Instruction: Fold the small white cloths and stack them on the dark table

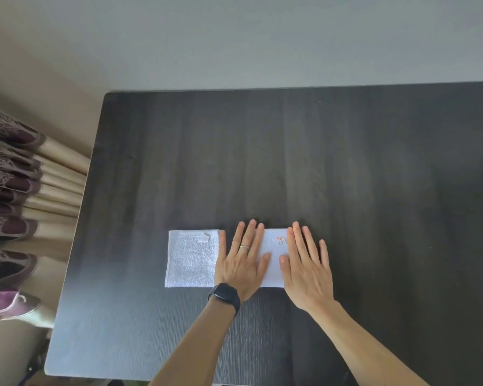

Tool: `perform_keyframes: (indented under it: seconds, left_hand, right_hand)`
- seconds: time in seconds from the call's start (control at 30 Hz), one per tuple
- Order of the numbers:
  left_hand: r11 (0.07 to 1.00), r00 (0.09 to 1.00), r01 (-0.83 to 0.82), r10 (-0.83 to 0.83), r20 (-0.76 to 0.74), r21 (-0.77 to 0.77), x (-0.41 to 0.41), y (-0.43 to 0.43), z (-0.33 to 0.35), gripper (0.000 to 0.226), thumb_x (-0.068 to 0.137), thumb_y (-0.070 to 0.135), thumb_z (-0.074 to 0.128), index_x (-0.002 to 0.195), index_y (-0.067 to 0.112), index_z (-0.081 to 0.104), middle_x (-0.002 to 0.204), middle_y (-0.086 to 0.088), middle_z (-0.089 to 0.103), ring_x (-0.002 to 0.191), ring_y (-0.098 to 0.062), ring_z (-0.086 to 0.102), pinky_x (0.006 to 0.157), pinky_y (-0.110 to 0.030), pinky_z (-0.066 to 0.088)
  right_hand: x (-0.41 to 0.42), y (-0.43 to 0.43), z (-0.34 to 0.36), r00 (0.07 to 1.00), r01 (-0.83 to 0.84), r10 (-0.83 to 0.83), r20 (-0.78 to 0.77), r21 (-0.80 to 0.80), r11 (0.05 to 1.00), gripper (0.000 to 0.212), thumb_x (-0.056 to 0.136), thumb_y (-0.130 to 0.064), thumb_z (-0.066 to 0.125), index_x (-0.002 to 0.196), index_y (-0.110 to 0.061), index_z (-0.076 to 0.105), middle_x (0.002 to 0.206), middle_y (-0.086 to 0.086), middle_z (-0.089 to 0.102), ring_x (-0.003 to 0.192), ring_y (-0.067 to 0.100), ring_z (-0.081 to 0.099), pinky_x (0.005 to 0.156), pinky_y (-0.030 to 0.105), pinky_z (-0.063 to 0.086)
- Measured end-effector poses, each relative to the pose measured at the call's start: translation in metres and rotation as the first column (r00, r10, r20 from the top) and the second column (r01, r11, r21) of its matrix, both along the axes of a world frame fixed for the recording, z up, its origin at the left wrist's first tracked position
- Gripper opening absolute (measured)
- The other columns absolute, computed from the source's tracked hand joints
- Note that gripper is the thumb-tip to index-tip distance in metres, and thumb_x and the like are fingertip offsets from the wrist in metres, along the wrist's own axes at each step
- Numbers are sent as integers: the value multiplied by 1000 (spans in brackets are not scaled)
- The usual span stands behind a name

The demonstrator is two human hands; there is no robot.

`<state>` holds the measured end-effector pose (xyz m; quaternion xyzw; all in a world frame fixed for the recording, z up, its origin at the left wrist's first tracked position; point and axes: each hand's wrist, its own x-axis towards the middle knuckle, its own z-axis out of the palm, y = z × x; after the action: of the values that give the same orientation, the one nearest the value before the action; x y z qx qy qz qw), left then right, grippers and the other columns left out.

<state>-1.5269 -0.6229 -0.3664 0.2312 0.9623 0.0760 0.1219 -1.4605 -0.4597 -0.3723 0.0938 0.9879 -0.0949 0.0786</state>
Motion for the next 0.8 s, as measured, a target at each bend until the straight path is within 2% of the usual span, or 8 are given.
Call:
perform_keyframes:
  seconds: [0.17,0.27,0.33,0.47,0.6,0.7,0.8]
  left_hand:
    - [1000,1000,3,-2,25,-17,0,3,2,64,101,52,26,157,21,19,163,2,21,151,-20,16,118,-56,10]
    - [1000,999,19,-18,36,-24,1,4,13,63,100,49,25,157,21,20,162,-1,23,150,-23,19,117,-58,14]
    - [1000,998,28,-27,48,-7,5,7,29,63,99,48,27,157,27,15,162,-3,22,149,-26,22,118,-58,18]
    - [992,986,104,-113,124,76,24,30,73,69,95,47,38,155,39,6,162,-3,24,148,-29,23,116,-56,18]
    - [969,956,170,-206,208,180,56,86,129,67,98,45,40,154,44,4,164,2,15,152,-22,5,120,-48,3]
    - [921,928,305,-345,140,243,90,144,173,63,98,45,41,154,41,13,162,3,22,151,-21,9,121,-47,6]
    - [835,865,469,-499,38,288,135,215,219,59,98,47,41,153,40,20,161,4,24,151,-20,11,122,-46,7]
  right_hand:
    - [-1,2,2,1000,0,0,17,-31,1000,60,104,-40,16,158,-13,13,166,3,8,152,21,8,119,51,20]
    - [4,7,16,999,18,-16,32,-78,997,62,102,-44,21,158,-17,14,166,0,7,152,21,10,119,51,21]
    - [16,14,37,997,73,-72,19,-104,992,61,101,-47,24,156,-21,22,165,-2,12,151,20,15,118,49,24]
    - [64,38,95,962,242,-259,-91,-171,955,57,96,-50,30,144,-24,48,156,0,38,146,22,32,115,50,32]
    - [131,77,153,873,389,-436,-216,-230,892,50,95,-48,39,134,-26,60,146,-2,52,142,21,37,111,52,37]
    - [187,111,198,746,524,-578,-332,-244,816,47,93,-48,42,127,-26,65,140,-4,58,140,19,39,110,51,38]
    - [255,151,243,609,651,-671,-424,-218,727,47,93,-51,40,125,-28,66,139,-7,58,140,17,39,112,46,36]
